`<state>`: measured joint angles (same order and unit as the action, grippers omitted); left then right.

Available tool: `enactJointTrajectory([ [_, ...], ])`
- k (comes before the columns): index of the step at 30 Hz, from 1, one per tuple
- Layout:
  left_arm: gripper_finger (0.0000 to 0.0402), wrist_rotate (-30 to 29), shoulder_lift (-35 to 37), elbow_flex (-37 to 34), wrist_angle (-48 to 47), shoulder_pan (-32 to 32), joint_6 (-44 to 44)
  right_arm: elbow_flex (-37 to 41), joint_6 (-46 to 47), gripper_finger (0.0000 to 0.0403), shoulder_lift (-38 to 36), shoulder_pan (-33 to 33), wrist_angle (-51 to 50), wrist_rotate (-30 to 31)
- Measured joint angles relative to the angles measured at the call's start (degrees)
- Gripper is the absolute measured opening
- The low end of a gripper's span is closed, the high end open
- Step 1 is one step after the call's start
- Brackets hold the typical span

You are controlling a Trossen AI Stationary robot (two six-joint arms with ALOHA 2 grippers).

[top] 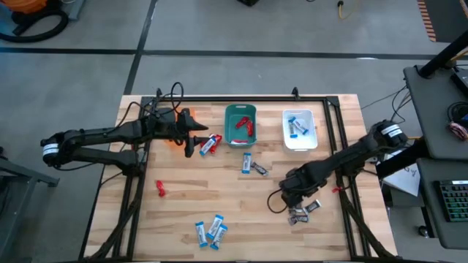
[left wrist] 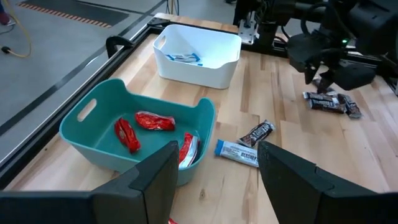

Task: Organize candy in baskets
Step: Put the black chocolate bar into the orange bin

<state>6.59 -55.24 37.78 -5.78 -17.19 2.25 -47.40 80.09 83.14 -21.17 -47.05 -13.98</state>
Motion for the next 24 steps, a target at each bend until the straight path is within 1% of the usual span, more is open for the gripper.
enactJointTrajectory([
  [7,0.0201,0.0,0.0,0.0,0.0,0.0,0.0,4.0,4.4,0.0173,-2.6,-0.3,9.3,0.5],
  [16,0.0201,0.0,0.0,0.0,0.2,-0.1,0.0,4.2,7.1,0.0173,-0.5,-0.8,9.3,0.5],
  [22,0.0201,0.0,0.0,0.0,0.2,0.0,0.0,4.2,5.8,0.0173,1.4,-0.9,9.8,0.4],
  [24,0.0201,0.0,0.0,0.0,0.2,0.0,0.0,4.2,5.6,0.0165,1.8,-1.0,10.2,1.1],
])
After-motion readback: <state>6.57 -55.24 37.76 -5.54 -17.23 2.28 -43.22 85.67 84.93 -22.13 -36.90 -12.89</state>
